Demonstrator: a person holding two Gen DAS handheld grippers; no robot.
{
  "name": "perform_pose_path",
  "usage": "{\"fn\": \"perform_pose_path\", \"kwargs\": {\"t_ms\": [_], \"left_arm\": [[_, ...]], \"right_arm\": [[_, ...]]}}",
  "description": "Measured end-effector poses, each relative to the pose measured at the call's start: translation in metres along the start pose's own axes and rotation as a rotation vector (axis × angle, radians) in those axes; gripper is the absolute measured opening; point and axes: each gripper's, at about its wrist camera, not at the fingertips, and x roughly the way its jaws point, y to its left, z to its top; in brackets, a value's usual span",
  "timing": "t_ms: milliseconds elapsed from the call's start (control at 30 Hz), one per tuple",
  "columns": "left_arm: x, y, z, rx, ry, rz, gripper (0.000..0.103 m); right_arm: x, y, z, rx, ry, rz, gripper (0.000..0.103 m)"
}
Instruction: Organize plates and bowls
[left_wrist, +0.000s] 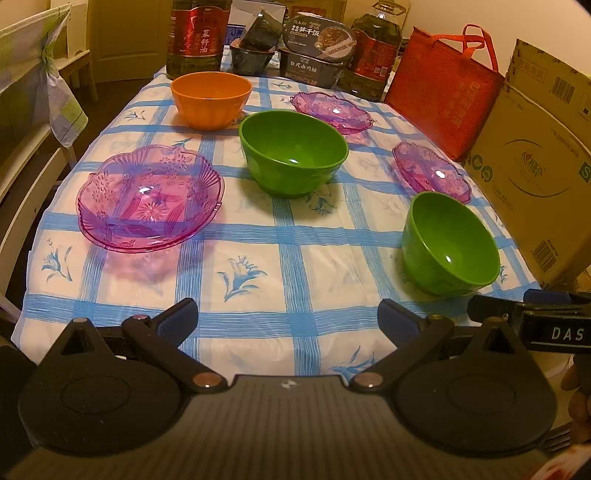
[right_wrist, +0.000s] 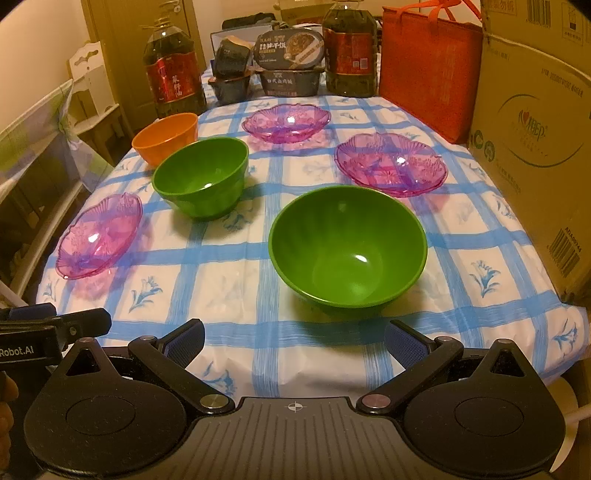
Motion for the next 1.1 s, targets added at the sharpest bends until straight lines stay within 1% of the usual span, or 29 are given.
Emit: {"fn": "perform_pose_path", "kwargs": {"t_ms": [1100], "left_arm": [[-0.0003,0.0024,-0.0015,-0.005,0.001,-0.003,0.102]], "right_arm": [[0.0001,0.0010,-0.0026,-0.001,0.001,0.000,0.103]]}}
